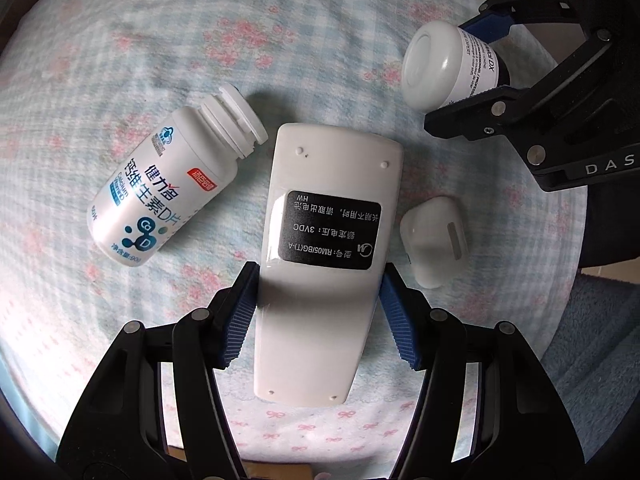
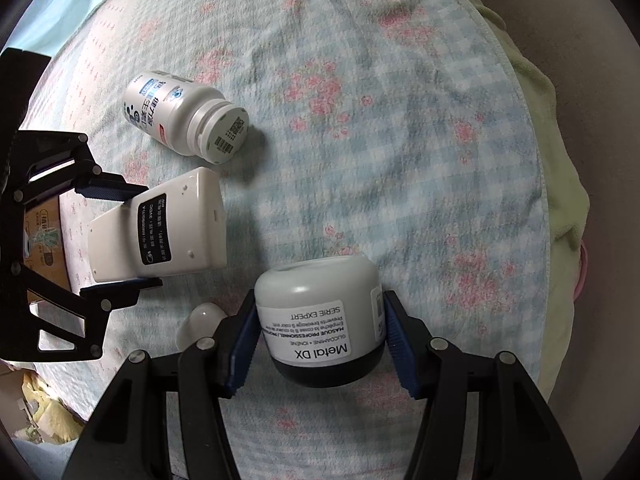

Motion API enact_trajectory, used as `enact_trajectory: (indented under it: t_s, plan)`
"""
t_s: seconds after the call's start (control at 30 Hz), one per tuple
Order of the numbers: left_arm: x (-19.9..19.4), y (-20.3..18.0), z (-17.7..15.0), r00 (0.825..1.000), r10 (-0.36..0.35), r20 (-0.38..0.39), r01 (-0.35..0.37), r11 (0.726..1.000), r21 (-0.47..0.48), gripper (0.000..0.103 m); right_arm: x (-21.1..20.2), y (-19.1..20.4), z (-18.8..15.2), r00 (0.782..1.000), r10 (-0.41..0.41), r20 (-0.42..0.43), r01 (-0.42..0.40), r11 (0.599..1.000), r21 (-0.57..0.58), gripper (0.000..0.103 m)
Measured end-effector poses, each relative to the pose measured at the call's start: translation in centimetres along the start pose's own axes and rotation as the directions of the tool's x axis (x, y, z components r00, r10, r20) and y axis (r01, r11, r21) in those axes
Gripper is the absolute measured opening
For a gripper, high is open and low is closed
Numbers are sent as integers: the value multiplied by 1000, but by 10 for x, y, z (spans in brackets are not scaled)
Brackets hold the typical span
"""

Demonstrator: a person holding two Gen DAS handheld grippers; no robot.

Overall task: Organize rigid objects
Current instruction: 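Carry the remote with the left tool while the right tool carries the jar to the box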

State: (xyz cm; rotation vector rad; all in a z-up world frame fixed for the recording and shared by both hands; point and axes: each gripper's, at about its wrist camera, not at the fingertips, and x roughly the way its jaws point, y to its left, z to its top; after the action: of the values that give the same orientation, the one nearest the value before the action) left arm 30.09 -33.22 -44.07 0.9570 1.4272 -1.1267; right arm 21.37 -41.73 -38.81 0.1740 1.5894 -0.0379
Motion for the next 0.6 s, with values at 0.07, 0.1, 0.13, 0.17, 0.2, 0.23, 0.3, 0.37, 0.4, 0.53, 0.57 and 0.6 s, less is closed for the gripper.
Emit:
enact_trajectory:
  t_s: [0.07, 0.1, 0.13, 0.17, 0.2, 0.23, 0.3, 0.37, 0.4, 0.53, 0.57, 0.6]
  plan:
    - [-10, 1, -3, 1000, -9, 15, 9, 999, -35, 57, -9, -2, -2, 1000, 4, 7, -4, 1000, 5, 54]
    - [-17, 0, -5, 1000, -12, 24, 13, 999, -53, 57, -13, -2, -3, 1000, 4, 12, -5, 1000, 8, 54]
    - [-27, -6, -7, 999, -15, 35, 17, 997, -73, 57, -18, -2, -3, 1000, 5, 17, -6, 1000, 10, 54]
    - [-34, -5, -11, 999, -18, 47, 22, 995, -94, 57, -23, -2, -4, 1000, 7, 22, -8, 1000, 12, 54]
    - [-41, -4, -14, 998, -18, 59, 25, 993, -114, 57, -29, -2, -5, 1000, 12, 29, -12, 1000, 17, 54]
    - [-49, -2, -19, 997, -18, 73, 28, 990, -135, 57, -36, -3, -7, 999, 18, 36, -18, 1000, 22, 54]
    - [-66, 0, -29, 994, -18, 107, 37, 983, -178, 57, -49, -1, -9, 998, 30, 52, -31, 999, 33, 54]
    - [-85, 3, -42, 989, -22, 144, 54, 974, -222, 57, -63, 2, -11, 996, 49, 70, -52, 998, 46, 54]
    - [-94, 4, -48, 986, -21, 163, 61, 968, -242, 57, -69, 3, -11, 995, 63, 77, -68, 996, 53, 54]
    - [-127, 6, -84, 974, -3, 225, 73, 949, -307, 57, -96, 20, -23, 988, 105, 112, -111, 992, 53, 54]
    - [-134, 7, -94, 972, 5, 237, 74, 943, -324, 57, -103, 26, -23, 987, 108, 121, -114, 993, 43, 54]
    - [-137, 7, -100, 968, 12, 249, 77, 936, -343, 57, -110, 35, -23, 985, 112, 129, -118, 993, 33, 54]
